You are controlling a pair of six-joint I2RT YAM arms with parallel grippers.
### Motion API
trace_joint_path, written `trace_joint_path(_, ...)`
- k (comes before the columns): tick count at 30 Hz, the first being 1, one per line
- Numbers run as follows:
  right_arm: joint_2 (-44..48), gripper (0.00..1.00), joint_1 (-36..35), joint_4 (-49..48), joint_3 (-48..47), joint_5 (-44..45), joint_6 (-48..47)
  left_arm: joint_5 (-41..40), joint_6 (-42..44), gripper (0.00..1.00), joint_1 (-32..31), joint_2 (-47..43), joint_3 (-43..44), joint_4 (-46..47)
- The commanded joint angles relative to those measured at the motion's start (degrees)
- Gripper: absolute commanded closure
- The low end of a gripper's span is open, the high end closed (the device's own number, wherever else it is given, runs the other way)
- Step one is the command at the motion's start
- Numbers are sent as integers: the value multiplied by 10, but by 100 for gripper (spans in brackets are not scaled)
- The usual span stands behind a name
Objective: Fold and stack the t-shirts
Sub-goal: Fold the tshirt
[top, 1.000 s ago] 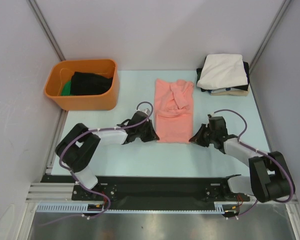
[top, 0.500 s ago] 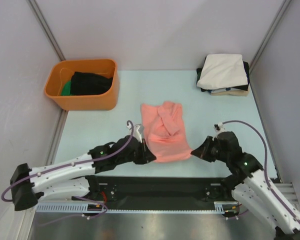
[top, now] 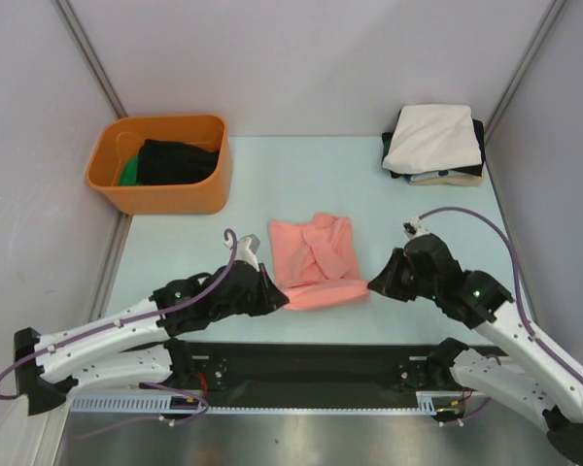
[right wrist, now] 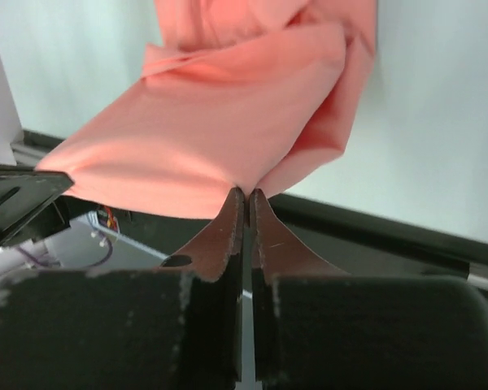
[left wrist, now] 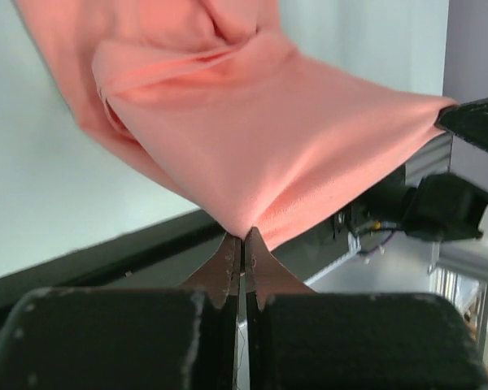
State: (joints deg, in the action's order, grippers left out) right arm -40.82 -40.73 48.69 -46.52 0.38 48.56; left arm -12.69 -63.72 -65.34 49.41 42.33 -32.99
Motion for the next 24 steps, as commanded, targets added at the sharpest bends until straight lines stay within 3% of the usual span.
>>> trace_joint_path(1,-51,100,33,-34,-49,48,-68,-6,51,100,56,8,43,-33)
trace_joint_path(10,-214,100,167,-141,-115,-74,-145,89,154,99,217,86,108,-1)
trace_joint_path(18,-401,100,195,-161,-226,-85,-195,201,228,100,353,201,178,32)
trace_joint_path(24,-494,100,221,-178,-285,-109,-203,281,258,100,420,328,226,60)
